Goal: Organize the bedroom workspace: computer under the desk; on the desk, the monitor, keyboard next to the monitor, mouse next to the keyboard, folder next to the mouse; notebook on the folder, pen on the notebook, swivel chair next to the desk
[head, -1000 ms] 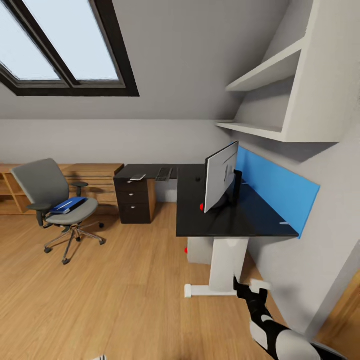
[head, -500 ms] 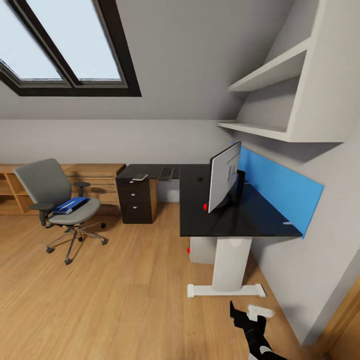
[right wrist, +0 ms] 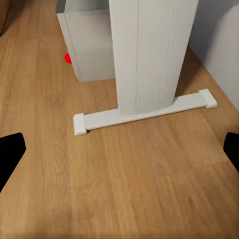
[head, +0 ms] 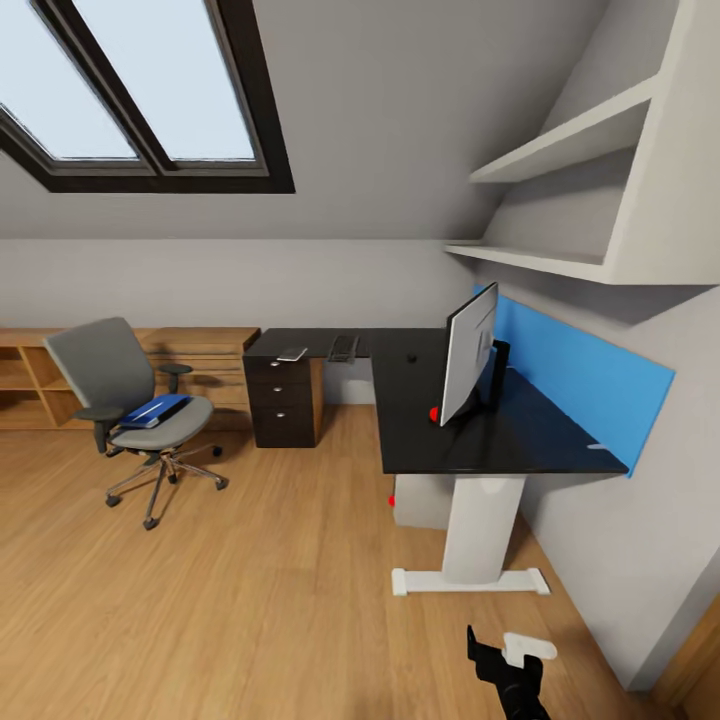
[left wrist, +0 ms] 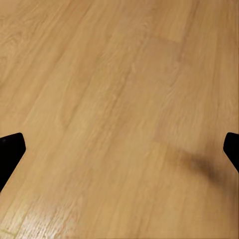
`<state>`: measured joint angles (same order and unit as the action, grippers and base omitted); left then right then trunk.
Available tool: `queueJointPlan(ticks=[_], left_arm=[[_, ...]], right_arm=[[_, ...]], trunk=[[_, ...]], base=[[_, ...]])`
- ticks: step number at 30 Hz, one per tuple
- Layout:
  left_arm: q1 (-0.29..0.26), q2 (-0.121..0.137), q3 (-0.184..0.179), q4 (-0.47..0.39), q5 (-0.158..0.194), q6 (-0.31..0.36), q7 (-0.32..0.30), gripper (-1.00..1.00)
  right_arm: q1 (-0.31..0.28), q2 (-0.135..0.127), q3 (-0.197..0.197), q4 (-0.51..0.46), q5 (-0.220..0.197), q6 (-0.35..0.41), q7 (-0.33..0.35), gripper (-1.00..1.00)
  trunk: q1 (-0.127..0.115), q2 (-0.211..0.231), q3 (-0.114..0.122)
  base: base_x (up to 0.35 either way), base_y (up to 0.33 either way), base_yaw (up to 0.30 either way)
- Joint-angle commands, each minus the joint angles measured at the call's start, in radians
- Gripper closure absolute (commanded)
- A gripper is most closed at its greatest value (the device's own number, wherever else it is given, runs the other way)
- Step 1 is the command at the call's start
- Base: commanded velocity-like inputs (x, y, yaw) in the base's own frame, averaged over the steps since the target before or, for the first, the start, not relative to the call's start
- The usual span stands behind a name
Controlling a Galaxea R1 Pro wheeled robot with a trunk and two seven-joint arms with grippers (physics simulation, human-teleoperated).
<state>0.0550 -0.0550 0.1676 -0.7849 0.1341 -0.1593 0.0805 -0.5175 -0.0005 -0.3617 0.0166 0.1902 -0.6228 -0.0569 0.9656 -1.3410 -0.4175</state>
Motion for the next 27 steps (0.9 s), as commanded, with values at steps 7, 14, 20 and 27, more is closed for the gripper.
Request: queueJointPlan(ticks=[7,14,20,27], left_arm=[[0.0,-0.002,-0.001,0.002,0.009,-0.082,-0.003,-1.0],[0.0,0.0,-0.002,0.051,0.009,-0.095,-0.004,-1.0],[0.0,0.0,-0.002,0.072,0.009,-0.092,-0.004,-1.0],[-0.001,0.001,-0.002,0.151,0.011,-0.088,-0.004,-1.0]], right_arm=[[0.0,0.0,-0.005,0.002,0.006,-0.005,-0.006,-1.0],[0.001,0.003,-0.006,0.001,0.002,-0.006,-0.006,-1.0],[0.001,0.01,-0.007,0.002,0.002,-0.007,-0.006,-1.0],[0.001,0.013,-0.008,0.001,0.002,-0.008,-0.006,-1.0]], trunk=[[-0.004,0.006,0.002],[-0.031,0.055,0.024],[-0.054,0.097,0.043],[-0.08,0.146,0.065]], base=[[0.003,0.019,0.0],[0.0,0.002,0.0],[0.0,0.0,0.0],[0.0,0.0,0.0]])
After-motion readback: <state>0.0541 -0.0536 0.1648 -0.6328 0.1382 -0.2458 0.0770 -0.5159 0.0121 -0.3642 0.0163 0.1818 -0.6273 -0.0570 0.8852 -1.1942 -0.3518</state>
